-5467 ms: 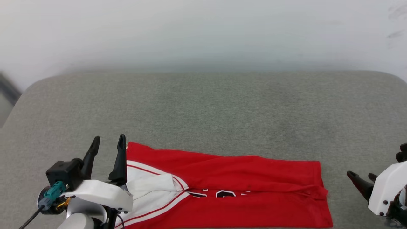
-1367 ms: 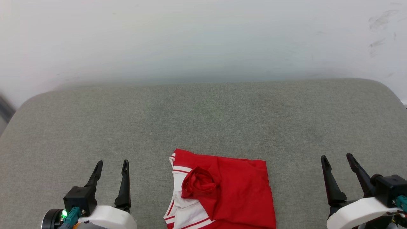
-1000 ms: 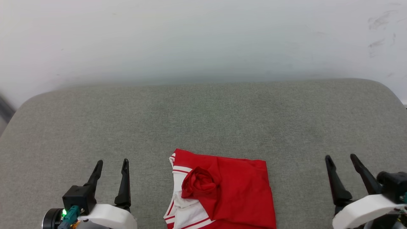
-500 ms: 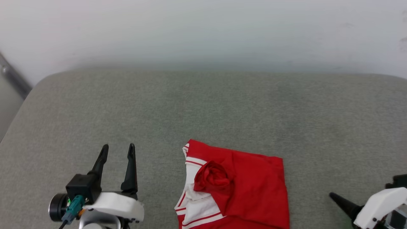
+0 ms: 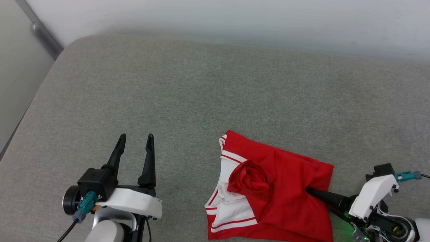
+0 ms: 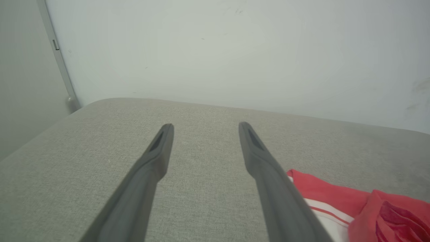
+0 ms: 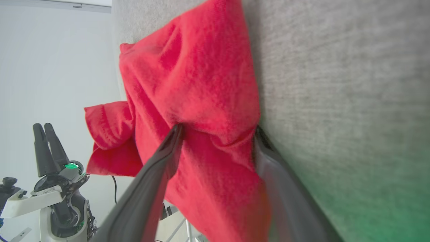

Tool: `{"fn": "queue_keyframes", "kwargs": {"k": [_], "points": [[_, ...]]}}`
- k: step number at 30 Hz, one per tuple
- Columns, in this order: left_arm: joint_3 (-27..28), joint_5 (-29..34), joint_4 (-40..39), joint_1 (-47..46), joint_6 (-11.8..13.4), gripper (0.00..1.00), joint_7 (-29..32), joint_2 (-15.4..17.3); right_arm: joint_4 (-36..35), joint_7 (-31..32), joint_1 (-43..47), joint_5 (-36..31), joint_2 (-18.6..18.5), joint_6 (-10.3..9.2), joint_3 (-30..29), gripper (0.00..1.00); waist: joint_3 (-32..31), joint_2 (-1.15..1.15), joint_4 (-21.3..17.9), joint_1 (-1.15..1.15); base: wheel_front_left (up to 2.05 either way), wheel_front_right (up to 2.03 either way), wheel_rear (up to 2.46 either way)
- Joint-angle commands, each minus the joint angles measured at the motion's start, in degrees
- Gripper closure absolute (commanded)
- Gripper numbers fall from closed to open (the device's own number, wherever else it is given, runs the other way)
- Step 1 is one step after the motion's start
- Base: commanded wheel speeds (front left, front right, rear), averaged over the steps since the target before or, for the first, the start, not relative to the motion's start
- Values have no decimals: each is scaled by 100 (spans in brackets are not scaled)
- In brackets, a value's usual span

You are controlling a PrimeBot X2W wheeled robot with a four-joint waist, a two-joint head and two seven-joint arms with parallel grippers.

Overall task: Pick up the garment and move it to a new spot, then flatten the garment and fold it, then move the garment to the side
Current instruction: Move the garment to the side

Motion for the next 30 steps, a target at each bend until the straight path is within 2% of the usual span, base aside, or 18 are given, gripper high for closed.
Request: {"fn": "queue_keyframes", "kwargs": {"k": [1, 3, 4, 5, 9, 13, 17, 23, 27, 30], "points": [[44, 47, 26, -78, -46, 0, -12, -25, 222, 37, 102, 20, 148, -14, 146, 0, 34, 0, 37, 0, 0, 0, 0], [88, 79, 63, -78, -81, 0, -12, -59, 229, 27, 81, 88, 153, -14, 234, 0, 31, 0, 36, 0, 0, 0, 0], [109, 100, 79, -74, -89, 0, -12, -77, 206, 9, 70, 89, 149, -14, 294, 62, 22, 0, 27, 0, 0, 0, 0], [129, 122, 97, -65, -101, 0, -12, -91, 158, -21, 48, 133, 146, -14, 329, 100, 6, 0, 11, 0, 0, 0, 0], [191, 184, 171, -9, -157, 0, -12, -124, -184, -219, -10, 154, -30, -9, 574, 100, -125, 0, -85, 0, 0, 0, 0], [237, 236, 210, 113, -185, 0, -12, -122, -575, -485, 18, -181, -409, -9, 1048, 100, -360, 0, -262, 0, 0, 0, 0], [296, 278, 160, 256, -170, 0, -12, -89, -987, -649, -80, -737, -927, -9, 1661, 100, -540, 0, -597, 0, 0, 0, 0], [340, 316, 58, 464, -143, 0, -12, -88, -1457, -560, -401, -1817, -1783, -9, 2352, 100, -718, 0, -1356, 0, 0, 0, 0], [344, 358, -45, 528, -124, 0, -12, -140, -1600, -317, -633, -2261, -2138, -9, 2584, 100, -726, 0, -1961, 0, 0, 0, 0], [274, 425, -124, 324, -198, 0, -12, -138, -1521, -311, -878, -2515, -2316, -10, 2585, 100, -503, 0, -2417, 0, 0, 0, 0]]}}
